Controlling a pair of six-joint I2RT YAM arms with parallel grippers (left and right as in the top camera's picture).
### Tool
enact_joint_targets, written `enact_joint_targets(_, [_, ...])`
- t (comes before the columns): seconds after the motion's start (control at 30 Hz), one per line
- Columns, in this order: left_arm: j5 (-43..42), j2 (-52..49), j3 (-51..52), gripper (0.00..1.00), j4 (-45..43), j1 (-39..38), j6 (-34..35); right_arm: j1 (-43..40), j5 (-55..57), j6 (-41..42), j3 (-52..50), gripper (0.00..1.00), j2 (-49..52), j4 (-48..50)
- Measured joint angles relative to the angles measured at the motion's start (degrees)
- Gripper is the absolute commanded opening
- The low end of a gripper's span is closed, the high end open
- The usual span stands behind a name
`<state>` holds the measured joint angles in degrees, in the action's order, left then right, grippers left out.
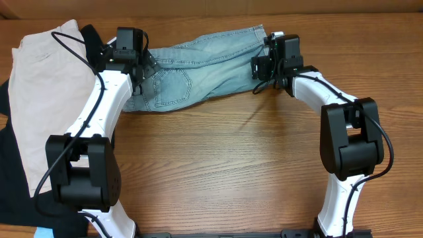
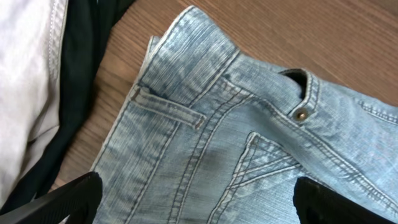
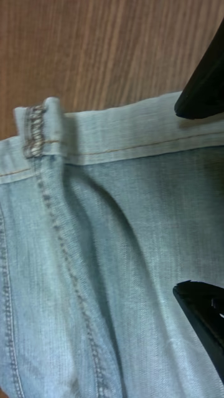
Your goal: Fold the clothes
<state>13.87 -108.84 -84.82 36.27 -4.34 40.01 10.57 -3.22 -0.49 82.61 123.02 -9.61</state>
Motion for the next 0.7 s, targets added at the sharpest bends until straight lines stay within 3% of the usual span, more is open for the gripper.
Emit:
enact_joint_targets(0.27, [-1.36, -0.04, -0.09, 1.0, 5.46, -0.07, -0.2, 0.31, 0.02, -1.62, 0.24, 0.88, 0.81, -2.6])
enact_joint_targets(0.43, [-2.32, -1.36, -0.17, 0.9, 8.63, -0.2, -0.17, 0.42, 0.02, -2.25, 0.33, 0.88, 1.77, -3.54])
enact_joint_targets(0.7, [-3.45, -11.56, -0.59, 0.89, 7.91, -0.55, -0.42, 0.42, -0.35, -2.75, 1.29, 0.88, 2.1, -5.97])
